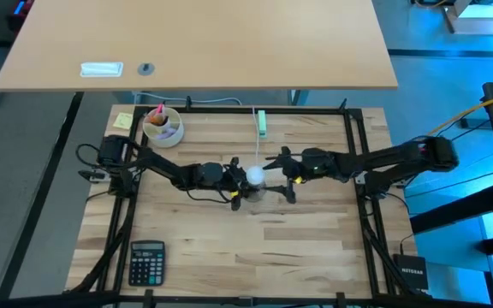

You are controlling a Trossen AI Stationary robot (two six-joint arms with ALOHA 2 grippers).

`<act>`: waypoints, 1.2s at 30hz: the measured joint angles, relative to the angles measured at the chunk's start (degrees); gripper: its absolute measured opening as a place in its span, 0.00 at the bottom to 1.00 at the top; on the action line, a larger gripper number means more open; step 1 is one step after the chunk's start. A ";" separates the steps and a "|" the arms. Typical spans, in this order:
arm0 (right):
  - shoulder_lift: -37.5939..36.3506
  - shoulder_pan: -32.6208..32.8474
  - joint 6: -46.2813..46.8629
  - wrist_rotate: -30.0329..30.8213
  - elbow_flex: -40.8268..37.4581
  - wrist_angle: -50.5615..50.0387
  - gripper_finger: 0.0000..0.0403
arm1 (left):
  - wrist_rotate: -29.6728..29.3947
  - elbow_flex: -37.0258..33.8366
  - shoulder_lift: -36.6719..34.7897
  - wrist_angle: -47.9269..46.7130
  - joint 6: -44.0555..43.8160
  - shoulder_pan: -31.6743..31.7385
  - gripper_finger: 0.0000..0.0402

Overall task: Screw lightbulb
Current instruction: Insert the lightbulb into the lamp

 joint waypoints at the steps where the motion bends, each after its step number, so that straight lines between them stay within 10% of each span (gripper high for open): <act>1: -1.86 0.00 0.00 -1.48 0.00 -1.01 0.83 | 1.75 0.00 -0.72 -0.65 -0.73 -0.32 0.41; 11: -6.49 0.00 1.30 -13.05 0.73 6.55 0.83 | 13.38 1.95 -4.95 -1.68 -6.52 -4.20 0.41; 25: 2.53 -0.46 11.25 -27.49 14.19 7.37 0.83 | 14.75 3.87 -4.95 -1.90 -7.04 -7.34 0.41; 36: 5.74 -1.56 9.68 -25.52 18.04 7.27 0.83 | 15.80 3.85 -6.55 -1.99 -6.52 -7.33 0.41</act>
